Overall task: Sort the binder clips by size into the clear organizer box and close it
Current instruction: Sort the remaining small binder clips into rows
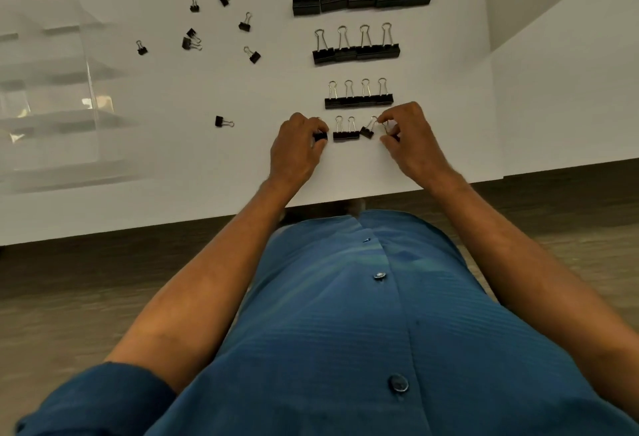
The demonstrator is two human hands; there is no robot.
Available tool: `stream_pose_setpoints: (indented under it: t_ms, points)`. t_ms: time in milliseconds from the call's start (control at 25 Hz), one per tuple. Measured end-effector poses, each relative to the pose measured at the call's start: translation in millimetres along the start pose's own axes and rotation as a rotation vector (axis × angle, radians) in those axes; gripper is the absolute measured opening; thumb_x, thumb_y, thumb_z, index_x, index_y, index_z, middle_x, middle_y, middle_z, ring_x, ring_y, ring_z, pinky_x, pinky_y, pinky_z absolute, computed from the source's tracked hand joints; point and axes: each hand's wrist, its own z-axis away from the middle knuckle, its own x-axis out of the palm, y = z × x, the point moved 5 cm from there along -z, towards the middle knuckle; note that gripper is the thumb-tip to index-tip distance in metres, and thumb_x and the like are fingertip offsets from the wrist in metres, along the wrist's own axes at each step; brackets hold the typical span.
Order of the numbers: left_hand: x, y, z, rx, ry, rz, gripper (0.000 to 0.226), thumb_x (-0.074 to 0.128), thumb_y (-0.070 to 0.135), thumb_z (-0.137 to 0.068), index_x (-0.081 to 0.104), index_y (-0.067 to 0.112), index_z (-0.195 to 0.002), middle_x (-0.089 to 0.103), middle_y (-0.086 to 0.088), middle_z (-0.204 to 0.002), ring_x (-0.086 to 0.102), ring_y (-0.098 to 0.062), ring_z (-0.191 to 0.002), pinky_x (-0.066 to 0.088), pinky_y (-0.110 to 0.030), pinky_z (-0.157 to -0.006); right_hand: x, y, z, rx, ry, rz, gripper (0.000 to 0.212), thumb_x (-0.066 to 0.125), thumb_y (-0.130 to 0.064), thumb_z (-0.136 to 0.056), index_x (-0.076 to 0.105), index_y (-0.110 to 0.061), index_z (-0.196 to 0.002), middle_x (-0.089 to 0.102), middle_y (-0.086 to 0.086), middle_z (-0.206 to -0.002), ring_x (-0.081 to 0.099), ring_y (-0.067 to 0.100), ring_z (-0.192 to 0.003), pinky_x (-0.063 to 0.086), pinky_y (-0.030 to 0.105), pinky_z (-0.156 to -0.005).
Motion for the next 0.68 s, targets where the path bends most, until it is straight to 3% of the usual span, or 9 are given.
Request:
stream_pose_setpoints:
  t_ms: [120,360,560,680]
  points:
    - [2.0,0.8,0.3,-0.010,0.008,-0.008,0.021,0.065,0.025,-0.094,0.065,0.023,-0.114,0.057,-0.003,-0.108,0.051,-0.016,-0.099,0.042,-0.026,-0.076,-6.7,15.5,2.0,0.109,0.016,-0.050,0.036,0.068,-0.003,-0.091,0.060,-0.018,-0.123,0.044,0.001,-0.124,0.052,0.009,-0.103,0.038,-0.002,-0.086]
    - [3.8,0.2,-0.5,-0.015,0.000,-0.013,0.022,0.064,0.025,-0.094,0.065,0.022,-0.116,0.057,-0.003,-0.110,0.051,-0.016,-0.101,0.040,-0.025,-0.077,-8.0,14.5,3.1,0.052,-0.018,-0.019,0.030,0.067,-0.007,-0.094,0.060,-0.015,-0.122,0.045,-0.001,-0.122,0.054,0.008,-0.100,0.042,0.001,-0.083]
    - [4.8,1.0,0.0,0.005,-0.008,0.002,0.022,0.064,0.024,-0.094,0.065,0.021,-0.115,0.057,-0.004,-0.108,0.051,-0.016,-0.099,0.044,-0.028,-0.078,-5.3,19.2,2.2,0.011,0.053,0.116,0.021,0.072,-0.025,-0.092,0.063,-0.015,-0.109,0.057,0.002,-0.110,0.055,0.014,-0.094,0.050,0.027,-0.082]
    - [5.0,3.7,-1.3,0.005,-0.020,-0.003,0.023,0.065,0.025,-0.093,0.065,0.021,-0.116,0.057,-0.004,-0.109,0.052,-0.018,-0.101,0.045,-0.029,-0.079,-3.6,24.8,4.1,0.006,0.097,0.134,0.022,0.072,-0.030,-0.091,0.063,-0.017,-0.106,0.058,0.002,-0.105,0.053,0.016,-0.097,0.051,0.034,-0.081]
